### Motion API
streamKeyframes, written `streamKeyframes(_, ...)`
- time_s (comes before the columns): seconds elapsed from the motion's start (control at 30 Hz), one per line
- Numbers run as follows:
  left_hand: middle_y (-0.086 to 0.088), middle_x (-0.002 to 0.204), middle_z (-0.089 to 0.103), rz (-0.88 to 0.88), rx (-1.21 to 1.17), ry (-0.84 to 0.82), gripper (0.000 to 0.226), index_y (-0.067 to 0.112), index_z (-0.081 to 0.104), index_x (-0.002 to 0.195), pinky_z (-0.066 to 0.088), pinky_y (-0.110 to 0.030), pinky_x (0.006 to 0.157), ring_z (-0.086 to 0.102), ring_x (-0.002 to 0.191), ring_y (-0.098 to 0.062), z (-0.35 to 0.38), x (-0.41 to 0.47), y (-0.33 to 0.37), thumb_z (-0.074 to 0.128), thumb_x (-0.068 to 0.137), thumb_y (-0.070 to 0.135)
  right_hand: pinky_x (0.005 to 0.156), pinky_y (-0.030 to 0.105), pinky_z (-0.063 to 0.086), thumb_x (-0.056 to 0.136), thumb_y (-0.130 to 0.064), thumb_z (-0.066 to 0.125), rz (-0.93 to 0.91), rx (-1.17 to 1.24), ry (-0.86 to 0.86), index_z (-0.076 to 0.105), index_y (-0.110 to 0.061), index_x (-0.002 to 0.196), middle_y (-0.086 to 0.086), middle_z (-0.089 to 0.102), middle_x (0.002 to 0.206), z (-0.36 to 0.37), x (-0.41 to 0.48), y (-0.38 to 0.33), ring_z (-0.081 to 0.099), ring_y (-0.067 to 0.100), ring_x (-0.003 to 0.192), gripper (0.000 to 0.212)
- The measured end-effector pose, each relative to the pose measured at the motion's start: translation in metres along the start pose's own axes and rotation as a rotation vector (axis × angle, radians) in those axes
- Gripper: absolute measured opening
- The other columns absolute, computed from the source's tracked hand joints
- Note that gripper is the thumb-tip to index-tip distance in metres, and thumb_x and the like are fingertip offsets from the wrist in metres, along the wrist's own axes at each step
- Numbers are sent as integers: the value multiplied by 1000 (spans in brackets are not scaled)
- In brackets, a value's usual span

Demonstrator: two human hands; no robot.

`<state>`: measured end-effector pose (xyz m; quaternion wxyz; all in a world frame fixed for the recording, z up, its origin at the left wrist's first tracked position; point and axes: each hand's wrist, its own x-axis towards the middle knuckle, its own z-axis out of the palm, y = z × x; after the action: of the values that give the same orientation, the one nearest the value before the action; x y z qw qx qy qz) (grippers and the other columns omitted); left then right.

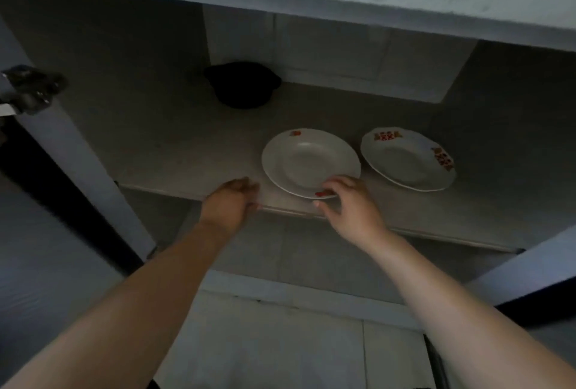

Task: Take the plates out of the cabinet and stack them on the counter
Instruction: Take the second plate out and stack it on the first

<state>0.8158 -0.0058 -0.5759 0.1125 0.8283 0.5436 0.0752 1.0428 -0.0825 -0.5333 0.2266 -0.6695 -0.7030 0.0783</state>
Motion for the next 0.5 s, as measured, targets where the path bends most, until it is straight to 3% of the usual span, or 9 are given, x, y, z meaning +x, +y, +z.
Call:
streamKeyframes(0.17, -6, 153, 30, 19, 49, -14, 54, 24, 37, 142, 29, -27, 110, 34, 137, -23, -1, 5, -3, 51, 91, 39, 97, 31, 42, 87, -31, 61, -13, 3, -74, 59, -7, 120, 9, 58, 126, 6, 20, -3, 52, 26, 116, 41)
streamKeyframes(0.33, -3, 154, 28, 21, 64, -19, 55, 27, 35, 142, 27, -26, 110, 33, 138, -19, -6, 8, -3, 49, 91, 42, 83, 37, 49, 89, -32, 58, -31, -8, -157, 69, -10, 100, 8, 67, 105, 12, 24, -1, 61, 27, 98, 27)
streamKeyframes(0.5, -1, 153, 31, 44, 90, 2, 54, 29, 38, 140, 31, -28, 108, 37, 136, -18, -4, 9, -5, 50, 90, 45, 82, 35, 47, 91, -30, 54, -45, -32, -152, 69, -11, 100, 9, 68, 104, 13, 21, 0, 59, 28, 97, 27)
